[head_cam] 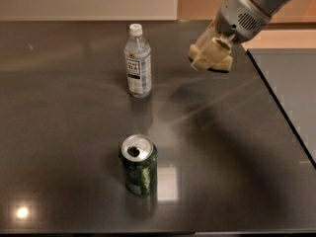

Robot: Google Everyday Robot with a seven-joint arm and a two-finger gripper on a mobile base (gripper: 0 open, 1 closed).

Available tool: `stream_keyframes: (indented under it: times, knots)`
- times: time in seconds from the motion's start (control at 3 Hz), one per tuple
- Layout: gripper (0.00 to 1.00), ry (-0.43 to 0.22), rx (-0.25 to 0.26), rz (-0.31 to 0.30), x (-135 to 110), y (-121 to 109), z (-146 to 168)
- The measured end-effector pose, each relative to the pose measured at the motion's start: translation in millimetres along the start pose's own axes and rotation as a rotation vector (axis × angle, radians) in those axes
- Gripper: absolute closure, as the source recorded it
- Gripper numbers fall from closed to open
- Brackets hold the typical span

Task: Pick sponge

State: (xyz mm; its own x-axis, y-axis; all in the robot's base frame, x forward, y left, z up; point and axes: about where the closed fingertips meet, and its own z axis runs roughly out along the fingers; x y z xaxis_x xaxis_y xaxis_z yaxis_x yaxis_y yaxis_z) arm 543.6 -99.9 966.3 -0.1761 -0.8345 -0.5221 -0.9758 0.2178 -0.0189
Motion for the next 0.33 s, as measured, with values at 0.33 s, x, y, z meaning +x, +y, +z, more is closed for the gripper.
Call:
stream_keyframes:
  times: [0.33]
  knots:
    - [1.0,-0.003,-0.002,-0.001,-1.2,0.5,-0.7]
